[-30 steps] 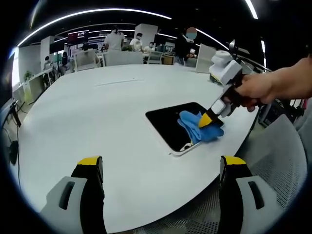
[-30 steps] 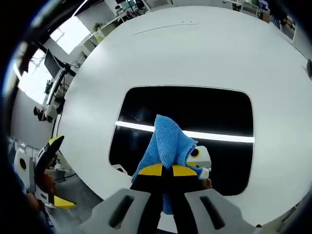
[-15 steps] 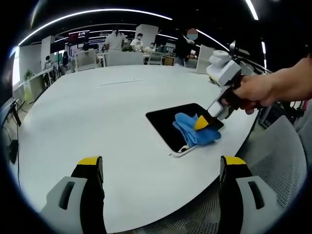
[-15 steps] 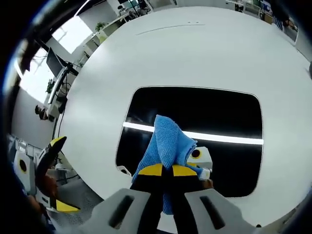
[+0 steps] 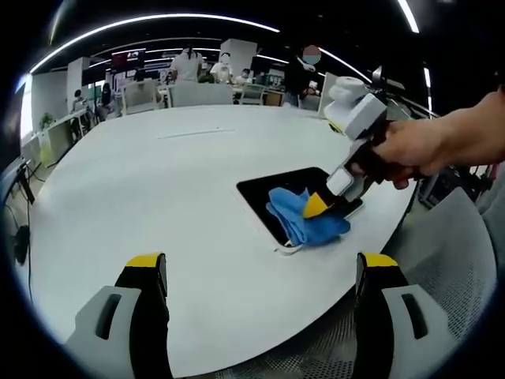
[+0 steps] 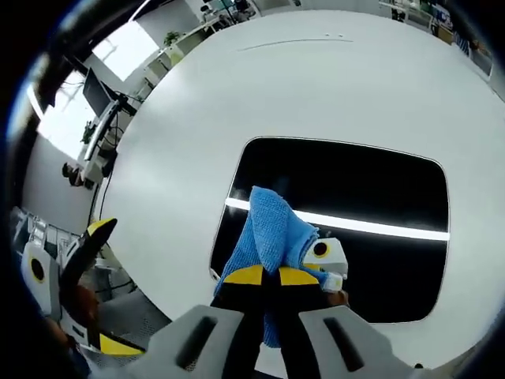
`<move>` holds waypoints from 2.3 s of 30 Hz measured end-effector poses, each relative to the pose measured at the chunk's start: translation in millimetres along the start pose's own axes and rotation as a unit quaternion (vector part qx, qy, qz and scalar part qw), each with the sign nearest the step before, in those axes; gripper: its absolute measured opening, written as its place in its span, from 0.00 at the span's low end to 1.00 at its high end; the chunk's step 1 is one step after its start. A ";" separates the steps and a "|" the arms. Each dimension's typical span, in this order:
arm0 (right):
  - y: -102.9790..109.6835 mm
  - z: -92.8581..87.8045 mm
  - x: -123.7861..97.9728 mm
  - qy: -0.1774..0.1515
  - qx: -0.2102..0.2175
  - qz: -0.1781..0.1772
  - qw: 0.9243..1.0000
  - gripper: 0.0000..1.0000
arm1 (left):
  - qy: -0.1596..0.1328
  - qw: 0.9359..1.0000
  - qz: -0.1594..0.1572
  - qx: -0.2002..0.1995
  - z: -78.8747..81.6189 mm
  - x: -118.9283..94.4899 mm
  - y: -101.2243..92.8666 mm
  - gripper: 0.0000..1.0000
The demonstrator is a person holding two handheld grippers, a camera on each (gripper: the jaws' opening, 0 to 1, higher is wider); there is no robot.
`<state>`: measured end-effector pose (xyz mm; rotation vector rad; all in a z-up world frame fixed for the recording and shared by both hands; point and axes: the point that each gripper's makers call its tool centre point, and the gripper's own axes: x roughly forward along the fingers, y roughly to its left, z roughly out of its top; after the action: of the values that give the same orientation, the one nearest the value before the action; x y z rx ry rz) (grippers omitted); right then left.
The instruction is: Wipe the mirror surface with the cleaning cloth until all visible marks leave the cleaned area.
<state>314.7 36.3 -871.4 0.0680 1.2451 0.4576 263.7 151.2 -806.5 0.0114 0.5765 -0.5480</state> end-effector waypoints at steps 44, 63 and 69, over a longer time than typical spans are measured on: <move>24.8 1.4 1.8 0.013 -0.040 0.014 0.999 0.00 | 0.006 1.000 0.001 0.004 -1.3 0.4 -0.8 0.99; 15.5 11.3 9.3 0.014 -0.038 0.013 0.999 0.00 | 0.009 1.000 0.001 0.001 -3.0 0.7 -0.3 0.99; 16.3 12.3 8.6 0.015 -0.042 0.015 0.999 0.00 | 0.007 1.000 0.000 0.000 -2.5 0.8 -0.6 0.99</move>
<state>323.3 56.7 -870.3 0.0098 1.2536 0.5381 262.7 150.6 -808.9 0.0150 0.5903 -0.5486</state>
